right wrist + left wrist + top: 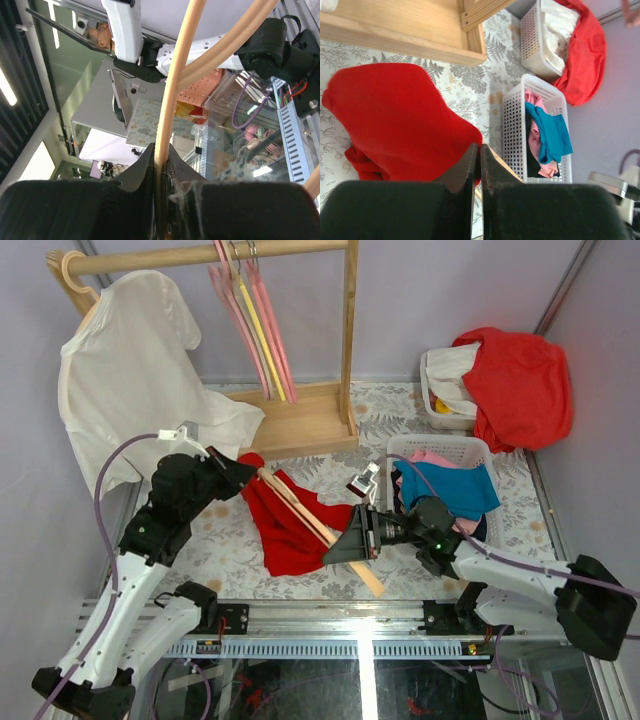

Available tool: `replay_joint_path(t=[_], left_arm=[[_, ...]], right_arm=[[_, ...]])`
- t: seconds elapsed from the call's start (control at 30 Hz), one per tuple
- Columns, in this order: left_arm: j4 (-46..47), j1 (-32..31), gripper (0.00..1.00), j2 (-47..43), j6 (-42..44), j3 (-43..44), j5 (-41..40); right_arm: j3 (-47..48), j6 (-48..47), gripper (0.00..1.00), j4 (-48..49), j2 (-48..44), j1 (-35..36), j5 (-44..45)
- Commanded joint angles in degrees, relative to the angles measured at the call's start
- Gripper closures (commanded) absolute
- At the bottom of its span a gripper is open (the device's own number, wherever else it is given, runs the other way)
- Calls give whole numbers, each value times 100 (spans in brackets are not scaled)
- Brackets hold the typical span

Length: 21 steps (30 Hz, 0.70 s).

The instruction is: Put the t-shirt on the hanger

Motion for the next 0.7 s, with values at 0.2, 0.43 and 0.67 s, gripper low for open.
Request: replay_joint_path(t=[0.2, 0.43, 0.67], left_arm=[[46, -23, 100, -203, 92, 303, 418], [274, -29, 100, -206, 22, 349, 745], [297, -35, 100, -264, 83, 642, 1062]], right_arm=[[242, 1994, 100, 4284, 1604, 133, -147], [318, 1986, 100, 4495, 2081, 251, -207], [640, 1956, 100, 4598, 2350, 269, -264]])
